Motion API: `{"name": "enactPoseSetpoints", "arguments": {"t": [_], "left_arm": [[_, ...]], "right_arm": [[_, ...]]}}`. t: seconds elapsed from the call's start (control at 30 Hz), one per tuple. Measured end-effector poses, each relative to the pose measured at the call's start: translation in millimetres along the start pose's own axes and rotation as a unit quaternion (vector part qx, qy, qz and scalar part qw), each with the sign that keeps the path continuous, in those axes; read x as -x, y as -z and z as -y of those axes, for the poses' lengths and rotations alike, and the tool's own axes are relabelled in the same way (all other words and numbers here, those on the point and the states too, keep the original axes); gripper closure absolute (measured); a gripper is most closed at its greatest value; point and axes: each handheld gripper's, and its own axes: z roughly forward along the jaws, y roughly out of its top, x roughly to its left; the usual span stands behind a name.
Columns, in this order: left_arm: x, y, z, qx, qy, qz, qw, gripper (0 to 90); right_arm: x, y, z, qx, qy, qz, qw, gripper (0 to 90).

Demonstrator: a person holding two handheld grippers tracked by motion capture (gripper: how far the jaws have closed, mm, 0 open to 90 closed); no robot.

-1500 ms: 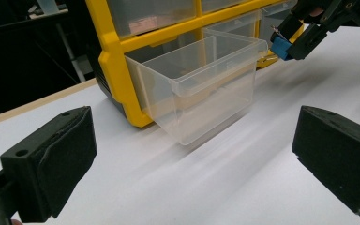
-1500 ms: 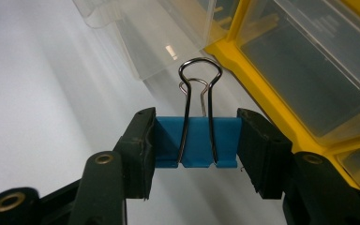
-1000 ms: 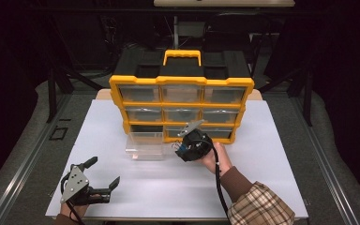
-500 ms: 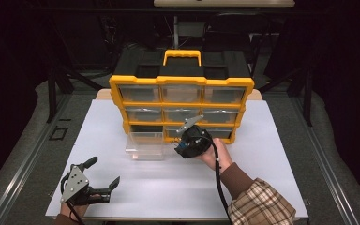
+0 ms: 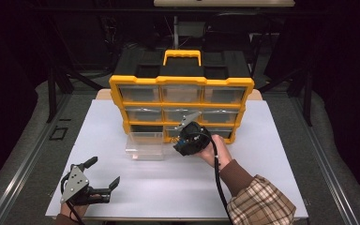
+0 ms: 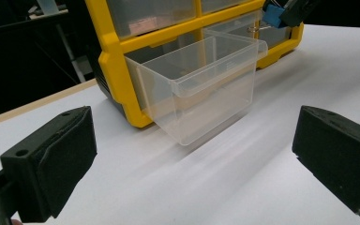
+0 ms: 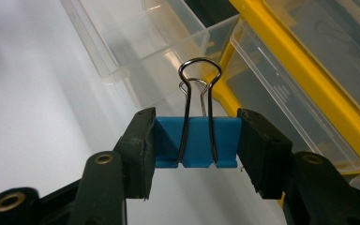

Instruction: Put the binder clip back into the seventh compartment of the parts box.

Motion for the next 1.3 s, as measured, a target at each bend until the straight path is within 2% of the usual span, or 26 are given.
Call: {"name": "enactPoseSetpoints", "arguments": {"t": [1.3], "left_arm": [[-0.1, 0.1, 0.1, 0.0, 0.0, 0.001, 1.0, 0.1]], "right_arm": [[-4.7, 9.7, -38.6, 0.008, 0.029, -0.002, 0.9996, 49.6]]}}
